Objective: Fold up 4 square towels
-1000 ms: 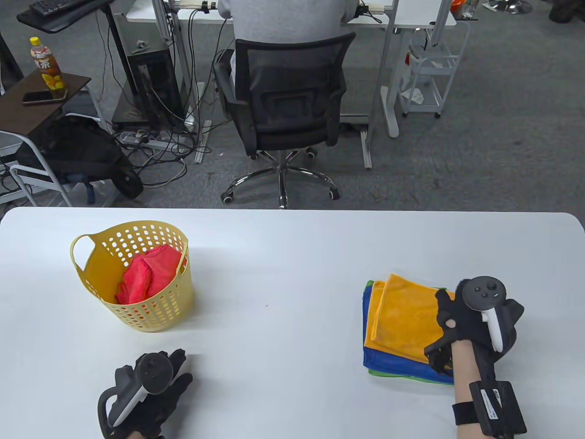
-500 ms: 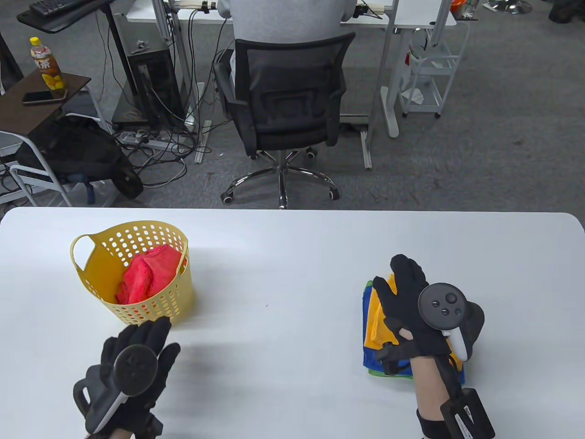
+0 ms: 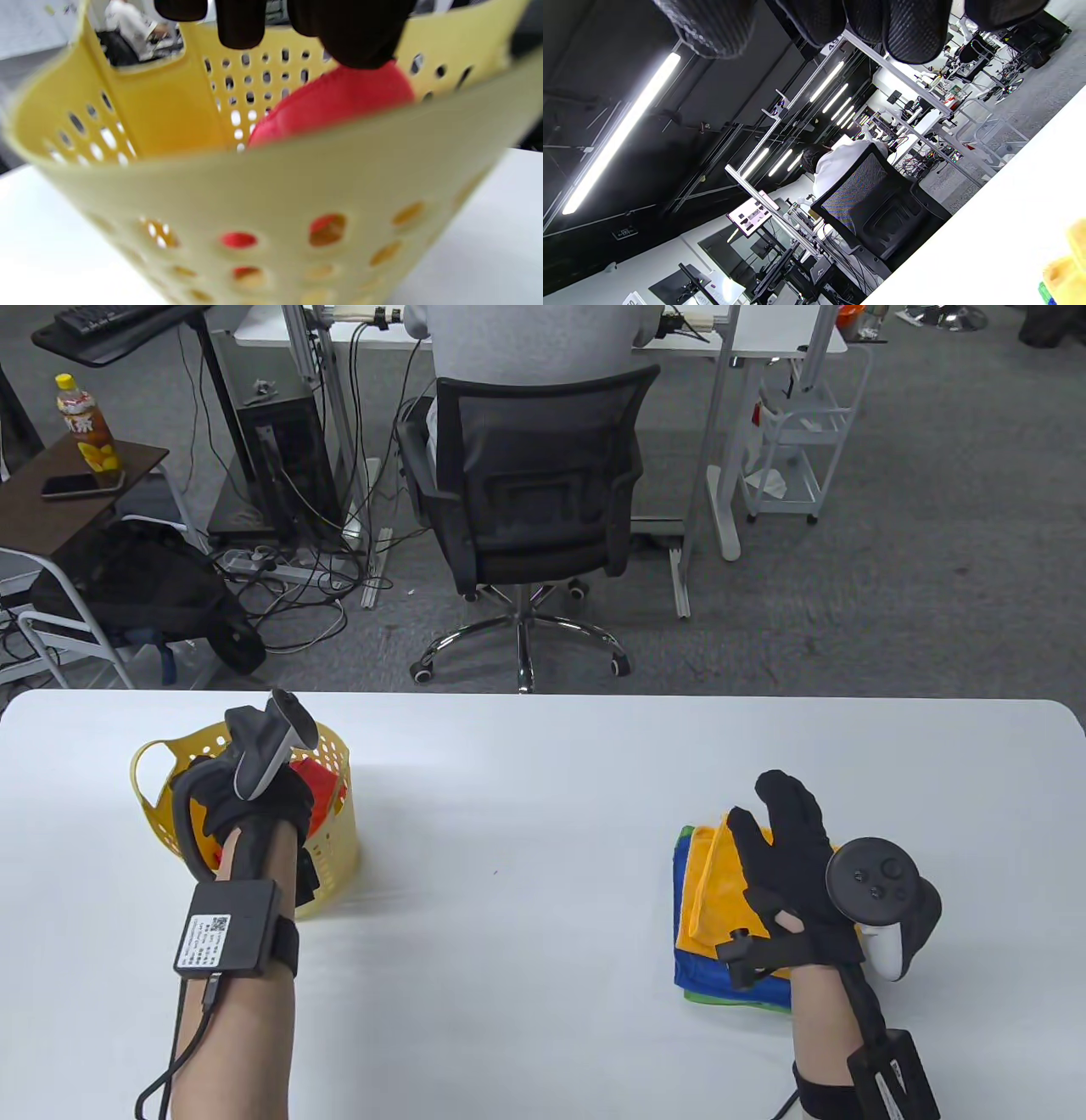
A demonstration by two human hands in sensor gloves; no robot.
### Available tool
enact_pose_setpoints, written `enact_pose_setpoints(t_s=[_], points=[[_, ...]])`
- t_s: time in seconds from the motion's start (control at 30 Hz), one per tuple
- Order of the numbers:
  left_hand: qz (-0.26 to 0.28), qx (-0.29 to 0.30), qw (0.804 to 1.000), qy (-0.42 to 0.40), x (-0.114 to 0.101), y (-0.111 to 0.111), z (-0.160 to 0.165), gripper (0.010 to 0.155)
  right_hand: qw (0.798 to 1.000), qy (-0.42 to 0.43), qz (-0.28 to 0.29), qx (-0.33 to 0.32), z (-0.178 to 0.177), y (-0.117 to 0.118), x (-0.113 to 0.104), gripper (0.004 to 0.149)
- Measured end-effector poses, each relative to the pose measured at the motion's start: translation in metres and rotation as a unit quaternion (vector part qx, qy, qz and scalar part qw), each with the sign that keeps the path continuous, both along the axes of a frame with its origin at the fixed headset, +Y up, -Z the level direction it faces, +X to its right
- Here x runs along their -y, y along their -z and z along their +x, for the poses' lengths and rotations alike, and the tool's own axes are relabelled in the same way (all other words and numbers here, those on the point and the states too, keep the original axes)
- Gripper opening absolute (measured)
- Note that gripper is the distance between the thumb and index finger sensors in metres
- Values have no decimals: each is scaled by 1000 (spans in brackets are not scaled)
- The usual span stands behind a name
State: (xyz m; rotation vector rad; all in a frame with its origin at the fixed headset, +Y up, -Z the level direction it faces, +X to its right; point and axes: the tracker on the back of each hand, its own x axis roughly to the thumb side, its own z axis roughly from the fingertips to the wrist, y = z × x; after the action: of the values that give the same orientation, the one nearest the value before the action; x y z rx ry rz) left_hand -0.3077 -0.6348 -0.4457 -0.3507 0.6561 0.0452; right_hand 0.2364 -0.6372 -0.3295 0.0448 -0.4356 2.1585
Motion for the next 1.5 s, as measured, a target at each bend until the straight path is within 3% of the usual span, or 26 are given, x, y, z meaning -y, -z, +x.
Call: enact_pose_setpoints(t_s=[0.1,0.13,0.17,0.27,0.33,0.43,0.5,0.57,0.6,0.73,0.9,0.97,1.07,1.2,1.37,1.5], points=[[-6,-16,998,-56,25,7,-9,64,1000,15,1,-13,1,1,1,69],[-8,-14,999,-52,30,8,-9,54,1000,17,4,-15,0,1,1,69],[-7,-7,999,-44,34,8,-9,44,1000,19,8,-15,0,1,1,69],[38,15,999,-25,32,2,-9,43,999,18,14,-23,-5,2,1,69],[85,11,996,-38,13,-6,-12,43,999,17,17,-28,-8,1,1,69],[184,9,982,-29,-34,-24,-22,43,999,17,21,-33,-10,-1,-1,69],[239,-3,968,-78,-65,-39,-29,43,999,20,26,-35,-10,-3,-4,69],[303,-4,942,-145,-94,-56,-34,43,999,24,32,-36,-9,-6,-7,69],[348,0,919,-187,-110,-67,-35,43,998,30,35,-38,-8,-8,-9,69],[473,32,847,-241,-164,-106,-24,43,997,43,48,-41,-6,-14,-15,69],[547,134,773,-292,-215,-148,12,44,995,52,56,-57,-8,-20,-20,69],[547,169,756,-316,-224,-156,30,44,995,54,57,-63,-9,-21,-21,69],[521,215,761,-322,-219,-158,58,44,995,55,57,-68,-11,-21,-22,69],[472,207,813,-270,-185,-133,84,43,995,52,54,-71,-12,-22,-21,69],[432,204,830,-289,-148,-102,107,43,995,44,49,-76,-14,-22,-20,69],[419,228,843,-249,-141,-93,123,43,995,41,48,-75,-15,-21,-19,69]])
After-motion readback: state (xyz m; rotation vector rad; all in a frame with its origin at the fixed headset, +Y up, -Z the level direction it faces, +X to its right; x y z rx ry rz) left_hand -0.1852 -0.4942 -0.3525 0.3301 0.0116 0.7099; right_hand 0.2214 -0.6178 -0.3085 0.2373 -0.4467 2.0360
